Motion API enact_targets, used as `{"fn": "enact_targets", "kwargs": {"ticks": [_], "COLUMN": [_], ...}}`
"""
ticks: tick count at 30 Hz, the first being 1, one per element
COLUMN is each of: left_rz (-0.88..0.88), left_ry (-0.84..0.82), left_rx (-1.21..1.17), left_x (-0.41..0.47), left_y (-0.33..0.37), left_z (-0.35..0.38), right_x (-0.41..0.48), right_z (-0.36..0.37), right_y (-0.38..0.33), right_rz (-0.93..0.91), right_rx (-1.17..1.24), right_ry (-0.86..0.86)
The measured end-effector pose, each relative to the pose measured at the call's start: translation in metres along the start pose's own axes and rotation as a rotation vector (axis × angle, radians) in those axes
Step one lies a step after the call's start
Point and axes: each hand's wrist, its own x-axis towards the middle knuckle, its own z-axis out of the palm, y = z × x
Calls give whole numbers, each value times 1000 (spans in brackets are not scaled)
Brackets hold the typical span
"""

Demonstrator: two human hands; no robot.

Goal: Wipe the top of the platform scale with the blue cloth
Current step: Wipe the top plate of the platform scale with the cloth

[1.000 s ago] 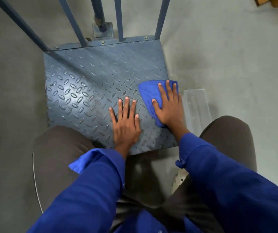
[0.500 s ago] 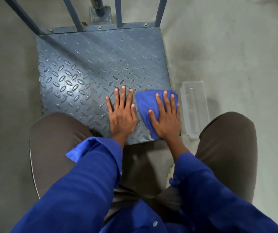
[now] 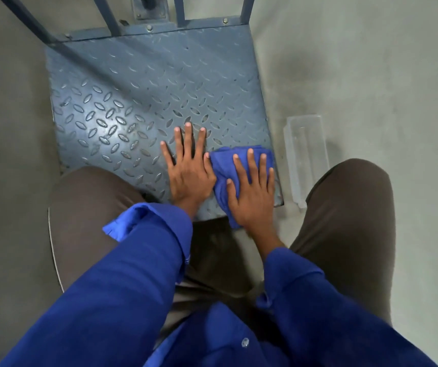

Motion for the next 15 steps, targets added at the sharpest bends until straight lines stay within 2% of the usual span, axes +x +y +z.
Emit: {"fn": "enact_targets", "kwargs": {"ticks": [4, 9, 11, 15], "left_rz": [-3, -11, -8, -16], "left_ry": [12, -12, -10, -11], "left_rx": [-9, -17, -12, -1], "left_x": [3, 8, 9, 11], "left_y": [1, 0, 0, 2], "left_z": [1, 1, 2, 1], "right_x": [65, 150, 139, 46], "right_z": [-3, -8, -8, -5], "right_y": [16, 33, 29, 5], "right_rz": [-71, -36, -23, -25], "right_rx": [13, 85, 56, -9], "right_ry": [25, 38, 64, 35]}}
